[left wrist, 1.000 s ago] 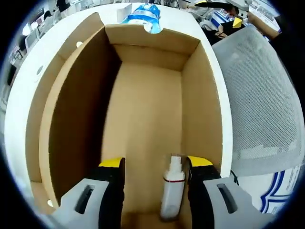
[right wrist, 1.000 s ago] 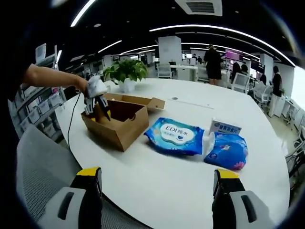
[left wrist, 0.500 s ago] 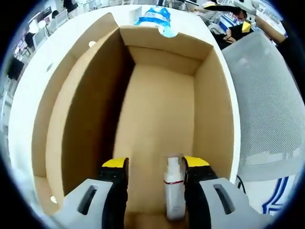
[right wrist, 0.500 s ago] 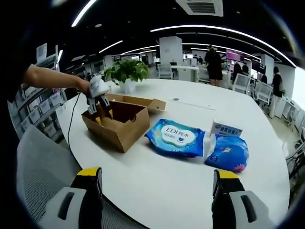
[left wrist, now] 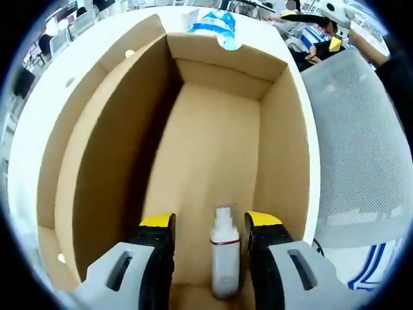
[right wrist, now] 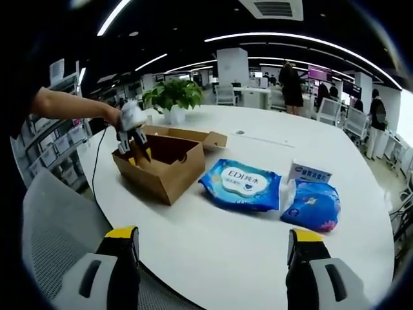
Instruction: Operate the shoe box by opening the lid, removing the specified soft item, and placing it in the target area until the item is outside and the box remains undamaged.
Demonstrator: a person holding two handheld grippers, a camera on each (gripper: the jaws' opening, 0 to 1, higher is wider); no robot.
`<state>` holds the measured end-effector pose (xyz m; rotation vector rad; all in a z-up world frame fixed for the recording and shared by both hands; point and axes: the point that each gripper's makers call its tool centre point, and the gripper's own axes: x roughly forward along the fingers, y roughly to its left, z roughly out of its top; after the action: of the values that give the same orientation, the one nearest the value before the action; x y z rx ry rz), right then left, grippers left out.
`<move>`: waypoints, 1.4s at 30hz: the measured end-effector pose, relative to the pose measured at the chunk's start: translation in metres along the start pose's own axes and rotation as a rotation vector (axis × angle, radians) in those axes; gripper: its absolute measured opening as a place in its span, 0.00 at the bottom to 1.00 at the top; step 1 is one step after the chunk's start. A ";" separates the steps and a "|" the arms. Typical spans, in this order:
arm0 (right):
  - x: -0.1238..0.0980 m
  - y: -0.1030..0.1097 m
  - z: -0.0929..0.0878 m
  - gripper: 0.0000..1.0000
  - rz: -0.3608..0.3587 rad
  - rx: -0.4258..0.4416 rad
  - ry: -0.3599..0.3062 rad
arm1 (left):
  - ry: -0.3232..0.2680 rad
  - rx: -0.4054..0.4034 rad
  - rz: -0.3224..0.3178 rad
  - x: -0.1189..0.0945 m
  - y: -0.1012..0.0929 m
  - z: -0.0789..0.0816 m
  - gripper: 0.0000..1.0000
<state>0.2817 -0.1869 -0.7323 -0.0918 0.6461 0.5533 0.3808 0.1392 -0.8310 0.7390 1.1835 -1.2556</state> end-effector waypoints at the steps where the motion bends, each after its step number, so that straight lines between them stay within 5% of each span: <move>1: 0.000 0.000 0.000 0.95 0.001 0.001 0.000 | 0.003 0.000 -0.002 0.001 0.000 -0.001 0.42; 11: 0.002 0.000 0.007 0.93 -0.001 0.024 -0.024 | 0.057 0.013 0.000 0.001 -0.003 -0.028 0.36; 18: 0.006 0.004 0.008 0.92 0.005 0.023 -0.023 | 0.068 0.034 0.004 0.001 -0.008 -0.040 0.21; 42: 0.005 0.014 0.026 0.89 0.032 0.040 -0.064 | -0.059 0.187 0.203 -0.022 0.003 -0.018 0.19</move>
<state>0.2917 -0.1665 -0.7136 -0.0257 0.5964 0.5715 0.3812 0.1639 -0.8156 0.9297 0.9260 -1.2188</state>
